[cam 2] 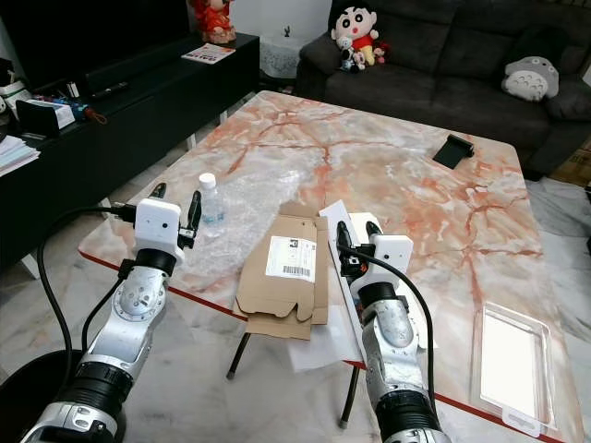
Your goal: Picking trash to rubbish bin
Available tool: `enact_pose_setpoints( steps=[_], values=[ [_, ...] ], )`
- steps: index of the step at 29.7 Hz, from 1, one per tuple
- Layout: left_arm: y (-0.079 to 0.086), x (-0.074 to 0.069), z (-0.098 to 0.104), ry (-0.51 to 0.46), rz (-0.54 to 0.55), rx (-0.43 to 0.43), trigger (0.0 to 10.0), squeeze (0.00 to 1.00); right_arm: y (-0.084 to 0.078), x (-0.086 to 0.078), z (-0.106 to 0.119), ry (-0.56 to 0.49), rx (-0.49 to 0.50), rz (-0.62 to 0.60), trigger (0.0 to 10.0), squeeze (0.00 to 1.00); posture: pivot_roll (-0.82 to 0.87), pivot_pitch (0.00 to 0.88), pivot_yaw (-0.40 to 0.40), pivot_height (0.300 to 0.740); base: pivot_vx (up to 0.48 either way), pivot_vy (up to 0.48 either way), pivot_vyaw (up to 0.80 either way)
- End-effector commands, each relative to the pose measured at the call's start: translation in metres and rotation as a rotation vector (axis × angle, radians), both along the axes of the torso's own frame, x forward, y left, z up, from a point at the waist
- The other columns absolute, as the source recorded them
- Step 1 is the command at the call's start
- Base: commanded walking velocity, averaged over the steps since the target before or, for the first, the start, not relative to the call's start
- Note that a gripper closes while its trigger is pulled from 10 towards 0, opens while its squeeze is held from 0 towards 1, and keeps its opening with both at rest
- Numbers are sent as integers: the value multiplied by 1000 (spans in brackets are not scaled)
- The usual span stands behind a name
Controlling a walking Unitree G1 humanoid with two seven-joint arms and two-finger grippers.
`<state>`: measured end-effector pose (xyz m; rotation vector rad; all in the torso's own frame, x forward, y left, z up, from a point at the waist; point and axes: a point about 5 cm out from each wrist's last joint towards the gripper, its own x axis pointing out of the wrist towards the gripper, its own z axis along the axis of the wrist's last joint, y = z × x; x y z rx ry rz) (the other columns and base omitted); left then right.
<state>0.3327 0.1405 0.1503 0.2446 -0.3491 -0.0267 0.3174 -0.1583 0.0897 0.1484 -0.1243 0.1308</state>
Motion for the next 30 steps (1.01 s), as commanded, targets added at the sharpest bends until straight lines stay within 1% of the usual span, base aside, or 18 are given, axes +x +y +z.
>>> enact_pose_setpoints(
  steps=[1,2,4,5,10,15,18,22,27,30],
  values=[
    [0,3,-1,24,1,-21,10000,0,-4,3,6,-15,-2,-10,10000,0,108,0,-103,740,0,0,0],
    [0,3,-1,26,2,-22,10000,0,-4,3,6,-15,-2,-10,10000,0,108,0,-103,740,0,0,0],
    [-5,4,-16,105,-24,-50,10000,0,-4,3,6,-16,-3,-9,10000,0,103,0,-106,740,0,0,0],
    [-6,4,-18,117,-30,-58,10000,0,-4,3,6,-16,-3,-9,10000,0,103,0,-106,740,0,0,0],
    [-8,4,-20,127,-30,-64,10000,0,-4,3,6,-17,-3,-12,10000,0,99,0,-104,740,0,0,0],
    [-7,5,-24,146,-26,-73,10000,0,-5,2,6,-16,-4,-12,10000,0,99,0,-104,740,0,0,0],
    [-2,7,-26,168,9,-115,10000,0,-5,2,6,-17,-4,-11,10000,0,99,0,-104,740,0,0,0],
    [4,7,-26,170,52,-135,10000,0,-5,2,6,-18,-5,-13,10000,0,100,0,-107,740,0,0,0],
    [6,6,-32,198,55,-137,10000,0,-5,2,6,-16,-5,-12,10000,0,100,0,-107,740,0,0,0],
    [3,8,-34,223,36,-136,10000,0,-5,2,6,-16,-5,-11,10000,0,100,0,-107,740,0,0,0]
  ],
)
